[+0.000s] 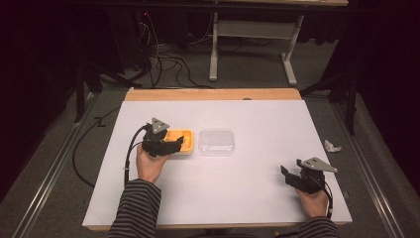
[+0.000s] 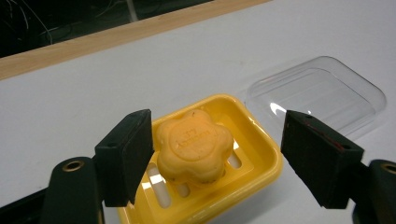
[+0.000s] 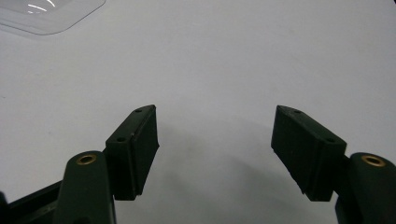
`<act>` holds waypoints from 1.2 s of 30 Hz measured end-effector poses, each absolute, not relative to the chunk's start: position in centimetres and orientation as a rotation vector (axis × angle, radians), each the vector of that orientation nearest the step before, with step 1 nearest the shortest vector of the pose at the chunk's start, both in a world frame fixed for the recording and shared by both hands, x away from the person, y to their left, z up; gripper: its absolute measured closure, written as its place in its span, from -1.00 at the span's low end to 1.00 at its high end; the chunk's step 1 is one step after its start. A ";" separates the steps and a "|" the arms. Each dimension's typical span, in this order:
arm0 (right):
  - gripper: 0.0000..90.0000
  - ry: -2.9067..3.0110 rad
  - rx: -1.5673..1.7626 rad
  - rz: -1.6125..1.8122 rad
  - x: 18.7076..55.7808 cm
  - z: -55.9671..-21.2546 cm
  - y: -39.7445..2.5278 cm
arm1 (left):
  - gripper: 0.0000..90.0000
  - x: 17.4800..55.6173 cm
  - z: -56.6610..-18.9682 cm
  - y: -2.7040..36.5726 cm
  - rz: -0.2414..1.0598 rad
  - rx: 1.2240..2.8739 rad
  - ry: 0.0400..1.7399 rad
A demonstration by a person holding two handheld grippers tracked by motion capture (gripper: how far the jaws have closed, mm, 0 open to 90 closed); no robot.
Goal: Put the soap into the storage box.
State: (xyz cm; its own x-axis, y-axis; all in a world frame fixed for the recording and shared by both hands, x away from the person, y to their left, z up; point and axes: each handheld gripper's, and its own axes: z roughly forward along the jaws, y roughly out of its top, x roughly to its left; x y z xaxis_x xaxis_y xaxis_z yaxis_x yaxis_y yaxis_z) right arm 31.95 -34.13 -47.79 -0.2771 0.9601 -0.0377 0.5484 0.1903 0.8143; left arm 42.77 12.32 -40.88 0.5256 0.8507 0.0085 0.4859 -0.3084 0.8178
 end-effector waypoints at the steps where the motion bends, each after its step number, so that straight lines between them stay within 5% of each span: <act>1: -0.29 1.907 1.409 0.953 32.0 -47.8 -34.1 | -0.43 42.6 -40.8 12.4 0.580 1.966 1.084; 36: -0.27 1.892 1.422 1.025 31.9 -47.7 -34.7 | -0.44 38.0 -41.2 13.4 0.536 1.901 1.013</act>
State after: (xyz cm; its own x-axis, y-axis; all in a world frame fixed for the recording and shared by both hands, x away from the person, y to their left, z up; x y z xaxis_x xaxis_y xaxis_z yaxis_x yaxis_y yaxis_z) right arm 31.85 -34.71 -47.73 -0.2853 0.9583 0.0135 0.5347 0.1474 0.8321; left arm 37.95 13.41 -41.19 0.5723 0.8194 -0.0322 0.4347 -0.2699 0.8592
